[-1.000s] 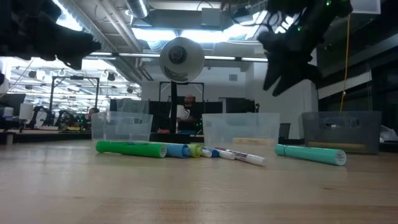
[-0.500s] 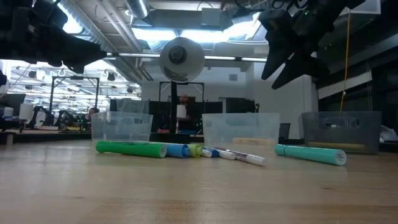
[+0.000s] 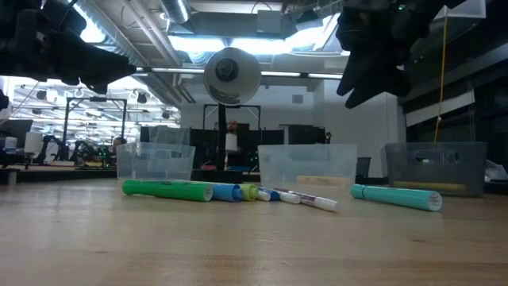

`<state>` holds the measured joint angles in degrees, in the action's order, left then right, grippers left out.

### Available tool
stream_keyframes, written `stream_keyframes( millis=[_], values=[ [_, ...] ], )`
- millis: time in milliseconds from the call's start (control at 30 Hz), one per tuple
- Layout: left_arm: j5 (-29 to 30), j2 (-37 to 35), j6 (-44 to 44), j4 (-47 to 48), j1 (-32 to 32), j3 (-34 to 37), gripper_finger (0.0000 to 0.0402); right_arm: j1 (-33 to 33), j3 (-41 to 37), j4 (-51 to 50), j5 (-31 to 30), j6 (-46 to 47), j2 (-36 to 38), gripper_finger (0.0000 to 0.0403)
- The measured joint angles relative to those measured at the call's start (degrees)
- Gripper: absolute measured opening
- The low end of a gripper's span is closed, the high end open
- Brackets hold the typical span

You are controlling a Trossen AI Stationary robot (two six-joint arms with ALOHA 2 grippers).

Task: Pick & Place Markers
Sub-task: Put the light blue highlighter in the right transparent bin

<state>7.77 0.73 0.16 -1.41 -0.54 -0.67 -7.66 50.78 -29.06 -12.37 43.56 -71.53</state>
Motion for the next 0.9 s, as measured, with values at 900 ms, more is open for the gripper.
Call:
stream_keyframes(
  millis=[900],
  values=[
    [0.04, 0.00, 0.00, -0.06, 0.00, 0.00, 0.0143, 1.03, -0.09, 0.75, -4.29, -4.45, -3.53, 0.0170]
  ],
)
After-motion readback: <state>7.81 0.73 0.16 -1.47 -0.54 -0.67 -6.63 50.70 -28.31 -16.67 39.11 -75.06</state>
